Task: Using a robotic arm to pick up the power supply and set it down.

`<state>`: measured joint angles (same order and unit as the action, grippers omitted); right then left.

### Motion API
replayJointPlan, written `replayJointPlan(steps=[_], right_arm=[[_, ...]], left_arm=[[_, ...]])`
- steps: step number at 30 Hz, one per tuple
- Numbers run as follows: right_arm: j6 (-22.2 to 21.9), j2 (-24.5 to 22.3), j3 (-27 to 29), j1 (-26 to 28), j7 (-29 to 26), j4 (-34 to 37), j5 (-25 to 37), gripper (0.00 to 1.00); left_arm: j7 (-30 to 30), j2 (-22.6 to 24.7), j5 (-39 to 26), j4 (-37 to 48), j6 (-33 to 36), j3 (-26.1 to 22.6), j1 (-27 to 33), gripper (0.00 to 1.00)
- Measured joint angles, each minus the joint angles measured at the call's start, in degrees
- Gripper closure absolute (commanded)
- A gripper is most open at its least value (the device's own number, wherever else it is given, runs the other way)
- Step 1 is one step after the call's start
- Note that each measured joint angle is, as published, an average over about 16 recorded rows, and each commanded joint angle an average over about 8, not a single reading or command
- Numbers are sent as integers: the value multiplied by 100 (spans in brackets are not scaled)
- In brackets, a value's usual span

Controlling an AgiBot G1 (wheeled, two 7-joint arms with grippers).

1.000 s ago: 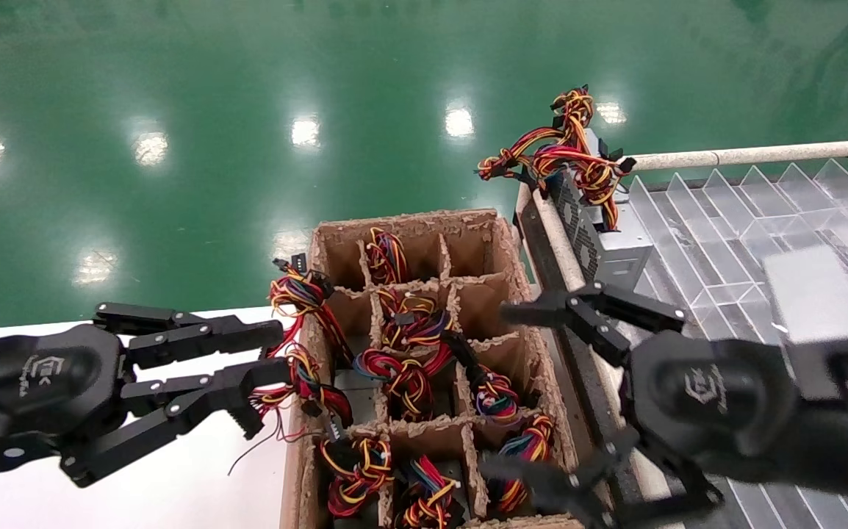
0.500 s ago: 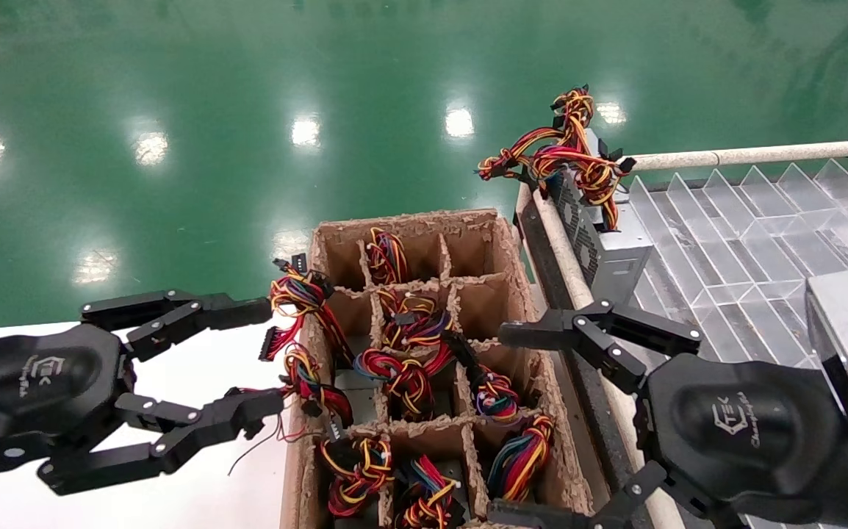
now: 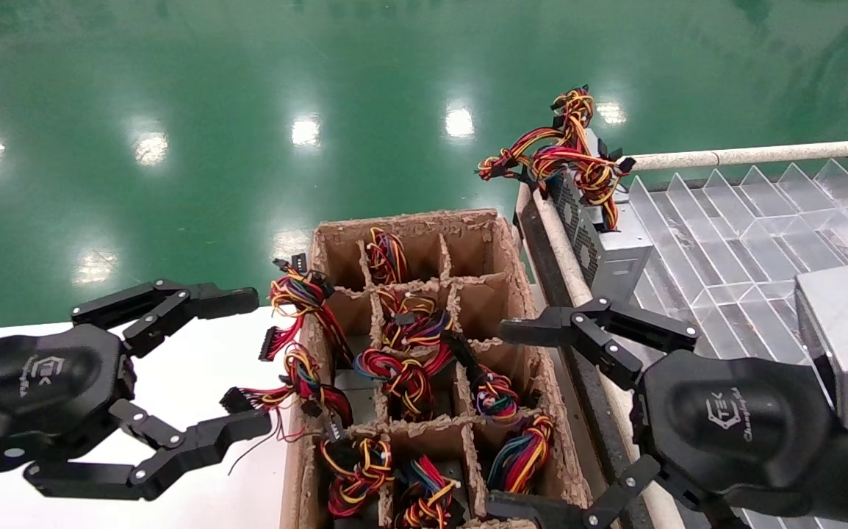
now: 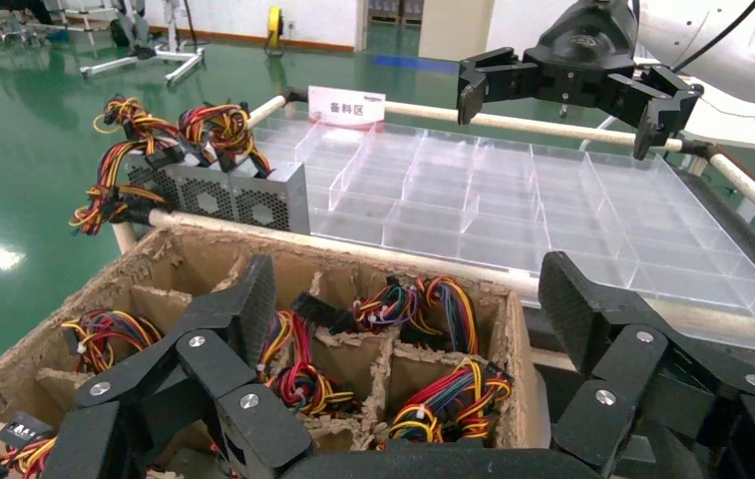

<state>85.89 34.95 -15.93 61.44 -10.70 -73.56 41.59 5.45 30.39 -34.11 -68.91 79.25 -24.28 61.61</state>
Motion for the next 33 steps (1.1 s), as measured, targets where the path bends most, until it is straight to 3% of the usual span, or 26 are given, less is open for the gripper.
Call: replayJointPlan(steps=[33], right_arm=[[-26,8,-10,14,-6,-1,32,0]], left_arm=[[0,0,0,0,0,0,0,0]])
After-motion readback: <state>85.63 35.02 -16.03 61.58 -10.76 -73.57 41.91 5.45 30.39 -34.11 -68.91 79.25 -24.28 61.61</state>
